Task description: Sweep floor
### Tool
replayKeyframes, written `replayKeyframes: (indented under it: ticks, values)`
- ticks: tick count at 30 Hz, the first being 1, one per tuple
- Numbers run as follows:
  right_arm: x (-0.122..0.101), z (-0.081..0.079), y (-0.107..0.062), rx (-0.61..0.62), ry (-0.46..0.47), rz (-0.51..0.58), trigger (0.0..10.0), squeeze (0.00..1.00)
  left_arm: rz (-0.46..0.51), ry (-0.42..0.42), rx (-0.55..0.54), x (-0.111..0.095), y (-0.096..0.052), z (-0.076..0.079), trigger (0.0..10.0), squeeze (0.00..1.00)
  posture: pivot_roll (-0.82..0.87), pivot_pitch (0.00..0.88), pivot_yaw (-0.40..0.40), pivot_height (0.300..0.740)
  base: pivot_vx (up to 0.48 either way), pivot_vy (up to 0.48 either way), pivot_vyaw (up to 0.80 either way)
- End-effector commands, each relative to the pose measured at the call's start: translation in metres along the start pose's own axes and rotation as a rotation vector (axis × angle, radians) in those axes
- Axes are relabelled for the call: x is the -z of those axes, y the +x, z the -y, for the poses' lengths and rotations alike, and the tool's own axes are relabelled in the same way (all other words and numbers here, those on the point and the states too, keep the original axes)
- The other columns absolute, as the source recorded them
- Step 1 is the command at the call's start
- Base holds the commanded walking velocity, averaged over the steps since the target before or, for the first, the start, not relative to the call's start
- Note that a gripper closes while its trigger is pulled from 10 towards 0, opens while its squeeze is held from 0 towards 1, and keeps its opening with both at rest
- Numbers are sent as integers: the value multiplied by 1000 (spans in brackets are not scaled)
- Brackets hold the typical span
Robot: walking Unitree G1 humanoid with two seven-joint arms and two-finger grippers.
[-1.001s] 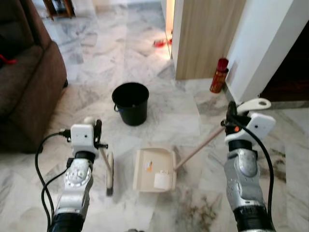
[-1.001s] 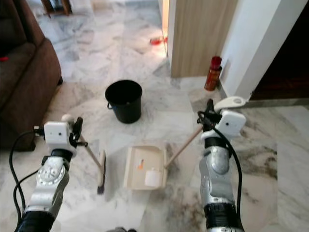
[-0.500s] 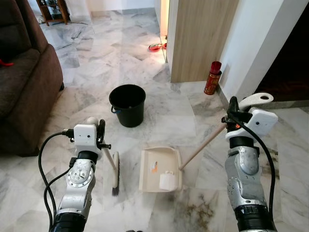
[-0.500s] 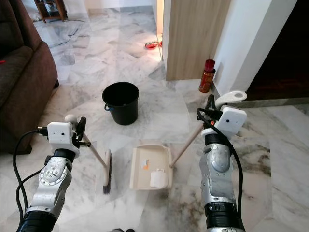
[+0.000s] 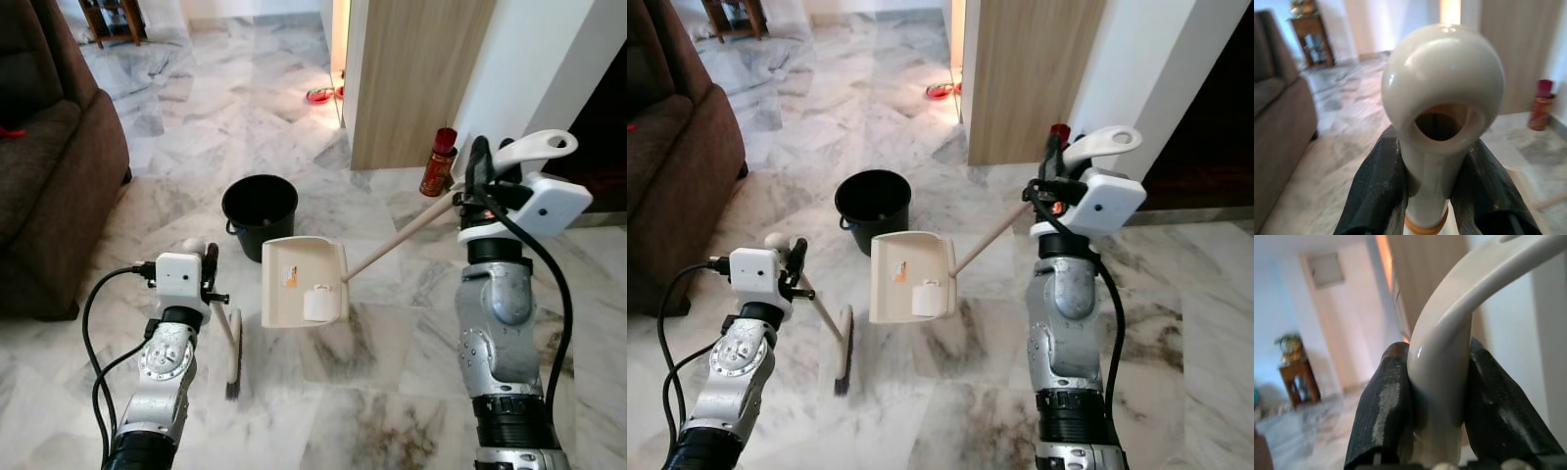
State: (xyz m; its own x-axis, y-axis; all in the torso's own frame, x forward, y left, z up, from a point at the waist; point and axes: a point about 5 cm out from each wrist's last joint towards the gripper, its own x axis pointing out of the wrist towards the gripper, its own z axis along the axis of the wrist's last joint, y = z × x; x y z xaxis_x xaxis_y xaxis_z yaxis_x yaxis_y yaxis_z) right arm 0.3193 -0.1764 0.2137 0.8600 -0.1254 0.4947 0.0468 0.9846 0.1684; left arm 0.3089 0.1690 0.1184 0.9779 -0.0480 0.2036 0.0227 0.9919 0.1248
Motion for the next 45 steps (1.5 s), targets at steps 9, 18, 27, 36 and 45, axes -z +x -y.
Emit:
replayKeyframes:
  ticks: [9, 18, 27, 36, 45]
  values:
    - [-8, -11, 2, -24, 54, 26, 10000, 0, 32, 24, -29, -6, 1, -10, 10000, 0, 81, 98, 36, 740, 327, 0, 89]
    - [-11, -12, 4, -29, 64, 29, 10000, 0, 34, 24, -30, -6, 1, -10, 10000, 0, 81, 99, 35, 740, 338, 0, 0]
    - [-27, -12, 12, -7, 89, 99, 10000, 0, 31, 22, -28, -6, 1, -9, 10000, 0, 79, 112, 37, 740, 347, 0, 0]
    - [-37, -22, 17, -51, 90, 129, 10000, 0, 28, 18, -30, -6, 2, -9, 10000, 0, 79, 121, 39, 740, 350, 0, 0]
    - [-34, -24, 16, -48, 99, 109, 10000, 0, 28, 17, -29, -6, 2, -9, 10000, 0, 80, 128, 40, 740, 353, 0, 356]
